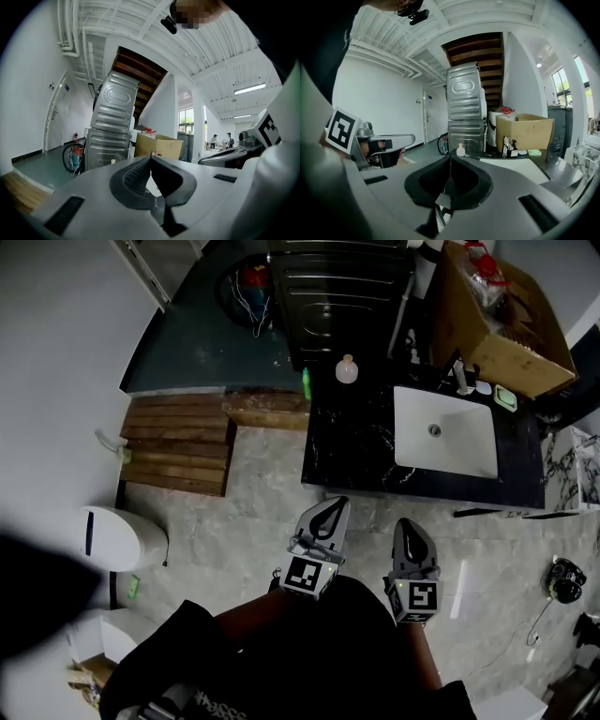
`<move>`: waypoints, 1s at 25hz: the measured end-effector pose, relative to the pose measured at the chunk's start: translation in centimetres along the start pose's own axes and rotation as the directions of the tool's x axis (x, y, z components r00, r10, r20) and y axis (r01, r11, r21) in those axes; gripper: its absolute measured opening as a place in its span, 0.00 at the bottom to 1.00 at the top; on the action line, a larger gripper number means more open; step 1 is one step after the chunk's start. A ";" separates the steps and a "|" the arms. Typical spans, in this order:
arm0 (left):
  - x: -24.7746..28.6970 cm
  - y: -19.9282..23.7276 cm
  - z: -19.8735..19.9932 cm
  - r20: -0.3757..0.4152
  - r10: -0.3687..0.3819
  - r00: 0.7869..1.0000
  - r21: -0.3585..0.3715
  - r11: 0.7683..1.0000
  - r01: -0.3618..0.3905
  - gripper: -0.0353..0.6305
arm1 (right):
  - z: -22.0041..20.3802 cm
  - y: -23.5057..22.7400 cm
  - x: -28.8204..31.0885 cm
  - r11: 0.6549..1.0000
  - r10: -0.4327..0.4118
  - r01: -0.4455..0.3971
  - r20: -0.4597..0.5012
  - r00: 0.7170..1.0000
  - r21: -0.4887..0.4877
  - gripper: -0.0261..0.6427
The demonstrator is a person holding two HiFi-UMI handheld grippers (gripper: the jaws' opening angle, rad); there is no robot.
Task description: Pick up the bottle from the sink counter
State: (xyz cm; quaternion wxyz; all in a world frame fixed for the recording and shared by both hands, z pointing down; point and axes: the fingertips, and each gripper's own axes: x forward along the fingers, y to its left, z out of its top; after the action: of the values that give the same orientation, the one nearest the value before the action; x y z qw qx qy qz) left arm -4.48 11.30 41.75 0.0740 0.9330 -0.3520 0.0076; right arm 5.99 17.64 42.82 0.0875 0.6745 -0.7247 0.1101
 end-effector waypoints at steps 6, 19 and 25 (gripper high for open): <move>2.3 6.4 0.3 -0.004 0.045 0.999 -0.004 0.999 -0.045 0.08 | 1.8 0.7 6.1 0.999 -0.033 0.033 0.008 0.999 -0.030 0.10; 3.9 15.7 0.1 -0.017 0.161 0.987 -0.004 0.987 -0.161 0.08 | 1.8 1.8 12.0 0.998 0.001 -0.002 -0.017 1.000 -0.058 0.10; 5.6 17.3 -0.1 -0.030 0.197 0.980 -0.001 0.980 -0.197 0.08 | 3.0 1.6 16.0 0.997 0.062 -0.062 0.011 0.998 -0.055 0.10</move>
State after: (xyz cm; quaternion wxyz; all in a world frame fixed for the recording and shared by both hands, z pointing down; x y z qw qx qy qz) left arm -11.64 -5.15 44.53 0.0797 0.8933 -0.4415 0.0280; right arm 3.30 1.56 44.28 0.0978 0.6497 -0.7486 0.0888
